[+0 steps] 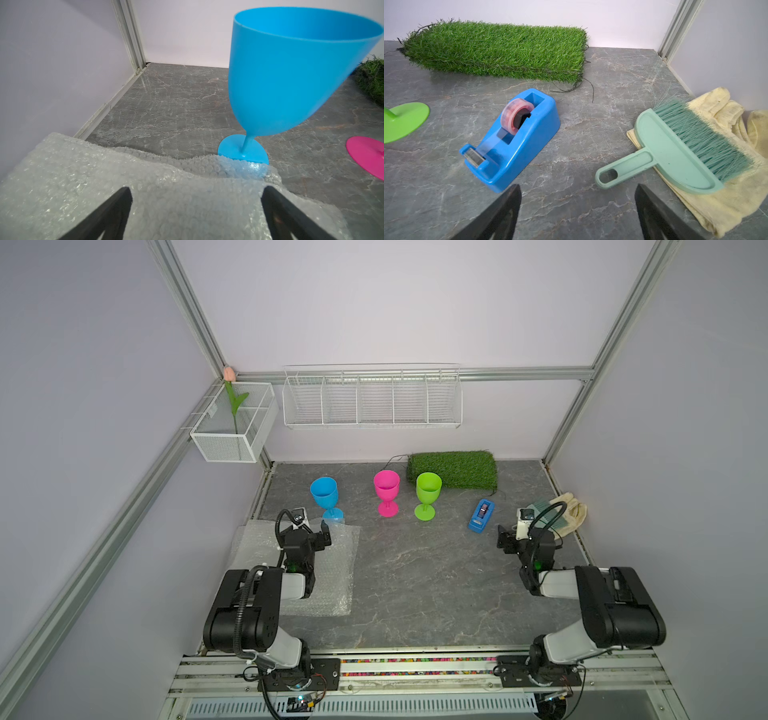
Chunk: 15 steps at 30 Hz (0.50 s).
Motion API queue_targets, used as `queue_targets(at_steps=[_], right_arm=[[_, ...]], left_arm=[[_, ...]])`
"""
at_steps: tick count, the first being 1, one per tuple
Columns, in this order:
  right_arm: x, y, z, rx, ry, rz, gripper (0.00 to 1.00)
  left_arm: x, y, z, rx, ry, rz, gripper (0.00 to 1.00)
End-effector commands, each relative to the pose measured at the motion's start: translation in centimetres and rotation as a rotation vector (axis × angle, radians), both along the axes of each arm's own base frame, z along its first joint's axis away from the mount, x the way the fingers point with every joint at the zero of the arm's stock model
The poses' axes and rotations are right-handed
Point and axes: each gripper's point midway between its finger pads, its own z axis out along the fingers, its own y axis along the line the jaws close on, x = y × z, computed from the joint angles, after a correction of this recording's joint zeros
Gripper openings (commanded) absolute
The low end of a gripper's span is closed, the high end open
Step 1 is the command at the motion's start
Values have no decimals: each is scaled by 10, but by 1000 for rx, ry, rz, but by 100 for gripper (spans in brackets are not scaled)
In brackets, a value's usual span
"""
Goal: Wrap wine glasses in bubble wrap
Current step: Pick up the bubble wrap from the bubble wrap.
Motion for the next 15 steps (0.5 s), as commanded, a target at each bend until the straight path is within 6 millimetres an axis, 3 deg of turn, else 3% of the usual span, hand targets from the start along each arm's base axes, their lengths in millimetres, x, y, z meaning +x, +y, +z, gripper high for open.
queue_targets(at_steps=[1, 15], right_arm=[[6, 1, 9, -11, -34, 10, 89], [7, 1, 9, -4, -34, 12, 89]], left_arm=[[8, 4, 13, 16, -45, 13, 99], [8, 3, 14, 12, -46, 11, 99]])
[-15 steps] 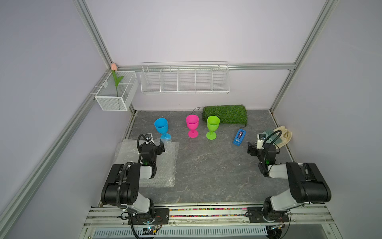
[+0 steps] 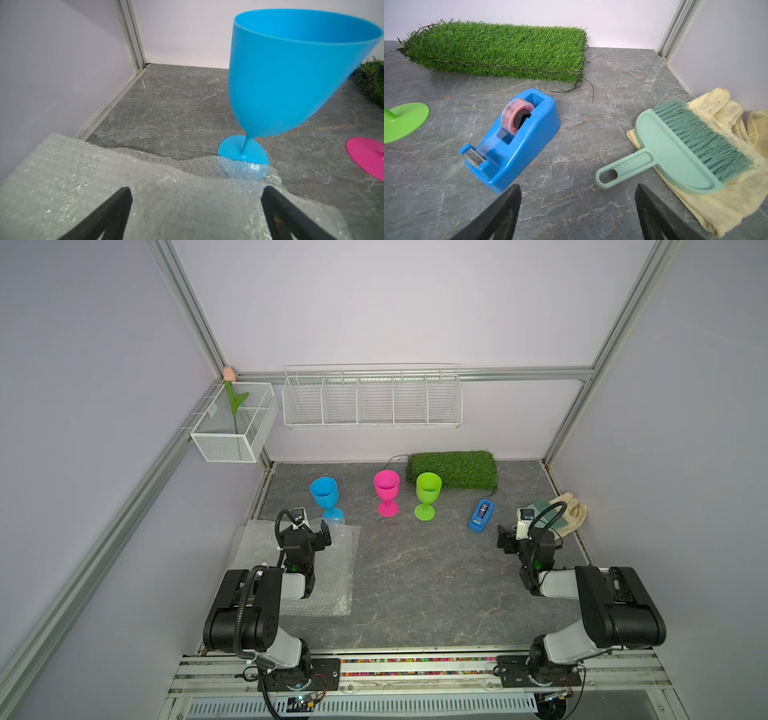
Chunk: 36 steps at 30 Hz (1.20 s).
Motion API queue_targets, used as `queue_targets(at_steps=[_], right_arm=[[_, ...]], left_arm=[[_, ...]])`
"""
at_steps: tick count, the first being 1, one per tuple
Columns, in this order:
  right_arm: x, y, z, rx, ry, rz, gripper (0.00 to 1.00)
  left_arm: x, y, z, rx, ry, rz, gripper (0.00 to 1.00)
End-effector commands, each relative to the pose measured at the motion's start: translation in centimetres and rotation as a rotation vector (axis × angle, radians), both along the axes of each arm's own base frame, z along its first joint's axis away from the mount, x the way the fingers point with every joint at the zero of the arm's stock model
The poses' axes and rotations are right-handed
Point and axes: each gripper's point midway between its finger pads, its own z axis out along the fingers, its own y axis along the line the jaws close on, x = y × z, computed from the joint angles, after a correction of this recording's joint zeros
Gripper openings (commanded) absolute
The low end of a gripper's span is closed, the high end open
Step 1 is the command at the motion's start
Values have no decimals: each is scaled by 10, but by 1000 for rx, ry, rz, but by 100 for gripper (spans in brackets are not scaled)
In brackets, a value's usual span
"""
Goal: Wrap wine glasses in bubble wrap
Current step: Pick up the bubble wrap from the bubble wrap.
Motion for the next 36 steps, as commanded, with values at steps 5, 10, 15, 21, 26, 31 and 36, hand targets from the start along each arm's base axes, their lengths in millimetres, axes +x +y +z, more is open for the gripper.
queue_targets(at_steps=[5, 10, 15, 21, 26, 31, 36], right_arm=[[6, 1, 8, -5, -33, 12, 89], [7, 1, 9, -4, -35, 11, 89], [7, 0, 11, -11, -39, -5, 89], [10, -2, 33, -18, 18, -22, 89], [8, 6, 52, 19, 70, -7, 89], [-1, 35, 71, 176, 153, 75, 89], [-22, 80, 81, 279, 302, 191, 94]], left_arm=[[9, 9, 13, 13, -41, 42, 99], [9, 9, 13, 13, -41, 42, 99], [8, 13, 19, 13, -49, 69, 100], [1, 16, 47, 19, -62, 89, 99], [-7, 14, 70, 10, -39, 147, 100], [-15, -11, 96, -61, -6, 100, 100], [-27, -36, 106, -195, 112, 35, 96]])
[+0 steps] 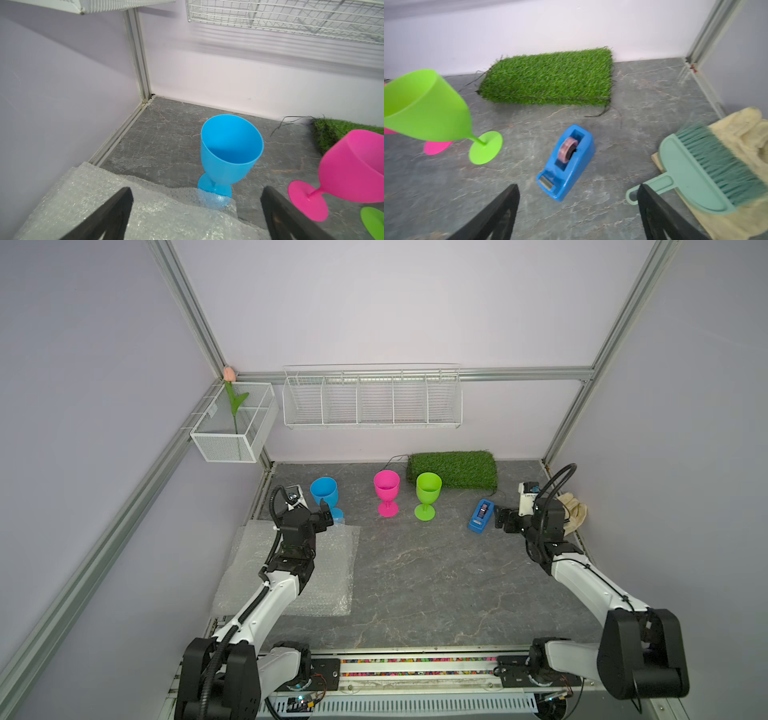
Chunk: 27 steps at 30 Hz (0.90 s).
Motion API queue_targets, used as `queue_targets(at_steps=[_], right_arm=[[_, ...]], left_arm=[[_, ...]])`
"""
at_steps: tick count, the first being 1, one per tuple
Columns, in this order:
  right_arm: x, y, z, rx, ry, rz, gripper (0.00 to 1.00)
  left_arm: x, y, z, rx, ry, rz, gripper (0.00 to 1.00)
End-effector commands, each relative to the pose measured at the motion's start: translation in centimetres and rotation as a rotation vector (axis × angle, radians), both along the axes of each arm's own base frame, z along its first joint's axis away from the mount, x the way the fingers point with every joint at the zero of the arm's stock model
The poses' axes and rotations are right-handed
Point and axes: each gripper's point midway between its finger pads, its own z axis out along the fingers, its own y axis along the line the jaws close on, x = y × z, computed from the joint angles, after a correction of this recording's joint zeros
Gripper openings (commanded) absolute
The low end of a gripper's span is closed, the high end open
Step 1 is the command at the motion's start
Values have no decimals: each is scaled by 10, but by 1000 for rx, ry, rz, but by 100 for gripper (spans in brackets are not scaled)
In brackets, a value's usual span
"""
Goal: Wrap wine glasses in bubble wrap
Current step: Pick up the bubble wrap from the bubble wrap.
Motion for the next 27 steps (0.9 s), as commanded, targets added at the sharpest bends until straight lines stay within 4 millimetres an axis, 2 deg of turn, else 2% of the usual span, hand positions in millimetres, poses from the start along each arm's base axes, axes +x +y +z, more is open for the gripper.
queue_targets(at_steps=[1, 4, 8, 11, 15, 18, 21, 27], right_arm=[[-33, 39, -10, 106, 188, 104, 95], [-49, 65, -9, 193, 277, 165, 100], [-73, 109, -14, 295, 381, 311, 95], [-85, 127, -25, 285, 427, 354, 93], [-88, 133, -37, 269, 460, 354, 91], [-86, 132, -42, 259, 468, 343, 89], [-84, 133, -42, 258, 470, 343, 88], [-82, 133, -45, 241, 477, 337, 87]], left_arm=[[-17, -13, -19, -117, 179, -30, 94], [-28, -31, -29, -178, 298, -86, 91], [-48, -58, -53, -101, 473, -131, 89], [-67, -76, -77, -32, 621, -156, 81], [-88, -91, -108, 46, 768, -170, 67], [-97, -91, -130, 64, 871, -148, 59], [-101, -90, -150, 88, 940, -137, 52], [-99, -93, -171, 111, 1003, -140, 42]])
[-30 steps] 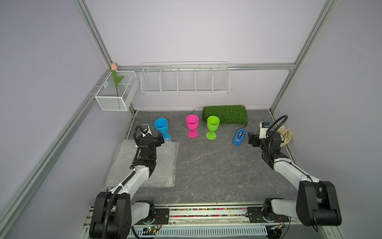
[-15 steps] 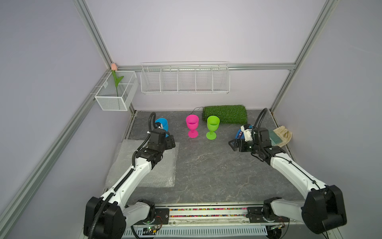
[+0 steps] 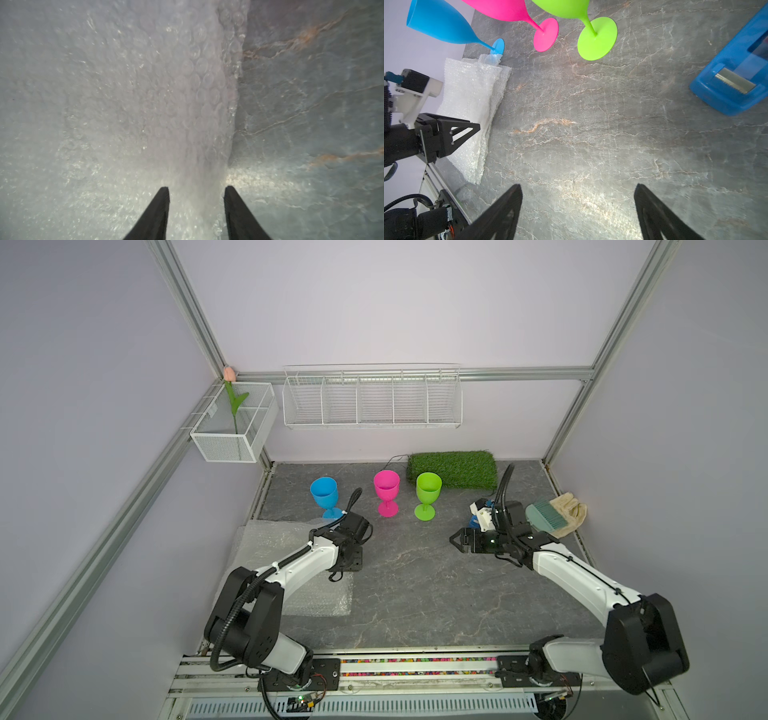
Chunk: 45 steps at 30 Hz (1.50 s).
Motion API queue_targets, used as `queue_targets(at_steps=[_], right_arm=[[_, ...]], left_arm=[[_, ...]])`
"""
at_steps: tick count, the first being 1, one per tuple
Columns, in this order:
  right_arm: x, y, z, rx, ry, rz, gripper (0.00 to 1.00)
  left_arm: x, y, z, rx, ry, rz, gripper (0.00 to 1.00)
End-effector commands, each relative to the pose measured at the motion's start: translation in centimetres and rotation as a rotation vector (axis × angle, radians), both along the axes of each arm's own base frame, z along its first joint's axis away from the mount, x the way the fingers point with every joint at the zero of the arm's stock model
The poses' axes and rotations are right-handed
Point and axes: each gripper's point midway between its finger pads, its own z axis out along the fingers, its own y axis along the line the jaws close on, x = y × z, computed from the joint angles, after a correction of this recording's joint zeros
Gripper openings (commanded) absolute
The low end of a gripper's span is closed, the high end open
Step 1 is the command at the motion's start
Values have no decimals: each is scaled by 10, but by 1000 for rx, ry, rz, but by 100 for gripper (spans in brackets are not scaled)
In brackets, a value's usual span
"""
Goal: Wrap wine glasses in bubble wrap
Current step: Pick up the bubble wrap from the bubble wrap.
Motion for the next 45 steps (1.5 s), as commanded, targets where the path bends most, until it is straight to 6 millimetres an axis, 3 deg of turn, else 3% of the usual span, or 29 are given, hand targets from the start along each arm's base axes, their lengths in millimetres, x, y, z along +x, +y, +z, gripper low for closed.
queue_targets(at_steps=[1, 7, 13, 20, 28, 29, 40, 45], right_arm=[[1, 1, 0, -12, 10, -7, 87], [-1, -1, -2, -28, 21, -11, 86], [-2, -2, 2, -40, 13, -16, 85], [-3, -1, 4, -47, 7, -16, 84], [-4, -1, 2, -59, 22, -16, 82], [-1, 1, 11, -54, 3, -14, 82], [0, -5, 28, -81, -26, -26, 82], [-2, -7, 31, -91, -32, -27, 82]], left_arm=[[6, -3, 1, 6, 16, 16, 40], [9, 1, -2, 45, 22, 22, 19], [9, 2, 15, 32, -11, 23, 0], [6, 8, 43, 34, -51, 23, 0], [-3, 11, 92, -14, -113, 23, 0], [-5, 9, 96, -31, -117, 20, 0], [-17, -24, 126, -220, -102, -68, 0], [-22, -54, 140, -306, -96, -142, 0]])
